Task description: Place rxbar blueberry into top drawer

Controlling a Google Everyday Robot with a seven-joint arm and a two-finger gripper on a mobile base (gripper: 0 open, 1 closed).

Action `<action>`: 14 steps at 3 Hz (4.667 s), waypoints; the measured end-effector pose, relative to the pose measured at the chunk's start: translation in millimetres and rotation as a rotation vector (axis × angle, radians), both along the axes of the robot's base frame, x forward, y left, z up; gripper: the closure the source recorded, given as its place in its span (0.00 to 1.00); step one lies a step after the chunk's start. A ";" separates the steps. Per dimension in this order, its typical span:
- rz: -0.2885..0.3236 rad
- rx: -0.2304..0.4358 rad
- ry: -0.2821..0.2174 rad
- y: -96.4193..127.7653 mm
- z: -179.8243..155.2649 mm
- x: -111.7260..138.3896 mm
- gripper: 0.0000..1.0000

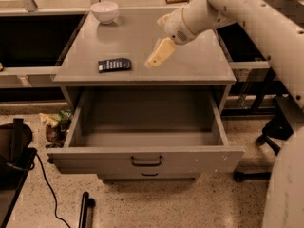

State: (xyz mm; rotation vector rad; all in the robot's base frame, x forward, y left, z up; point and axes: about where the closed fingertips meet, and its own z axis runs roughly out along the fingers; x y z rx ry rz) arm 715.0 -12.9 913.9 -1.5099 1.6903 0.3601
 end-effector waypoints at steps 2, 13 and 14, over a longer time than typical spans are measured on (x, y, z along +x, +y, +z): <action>-0.044 0.214 -0.019 64.3 -24.5 51.3 0.00; 0.013 0.340 0.239 130.4 -87.3 18.5 0.66; -0.004 0.358 0.250 129.8 -94.0 18.5 0.89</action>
Offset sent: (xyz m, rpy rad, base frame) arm 0.0811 0.0926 -0.0399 0.3308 -0.0078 -0.0641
